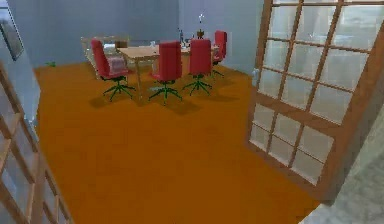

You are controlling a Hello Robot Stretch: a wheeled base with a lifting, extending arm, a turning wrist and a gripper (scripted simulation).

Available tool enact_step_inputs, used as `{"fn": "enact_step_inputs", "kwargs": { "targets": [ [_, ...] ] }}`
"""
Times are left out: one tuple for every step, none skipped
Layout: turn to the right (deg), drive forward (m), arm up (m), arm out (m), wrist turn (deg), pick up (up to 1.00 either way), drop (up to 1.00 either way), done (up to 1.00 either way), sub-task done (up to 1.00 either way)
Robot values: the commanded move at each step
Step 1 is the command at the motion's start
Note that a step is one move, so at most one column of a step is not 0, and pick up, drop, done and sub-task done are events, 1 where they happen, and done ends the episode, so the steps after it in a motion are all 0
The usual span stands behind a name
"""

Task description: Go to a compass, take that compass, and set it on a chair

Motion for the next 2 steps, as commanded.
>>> {"fn": "enact_step_inputs", "kwargs": {
  "targets": [
    [0.0,1.00,0.00,0.00,0.0,0.00,0.00,0.00,0.00],
    [-9.0,0.00,0.00,0.00,0.0,0.00,0.00,0.00,0.00]
  ]
}}
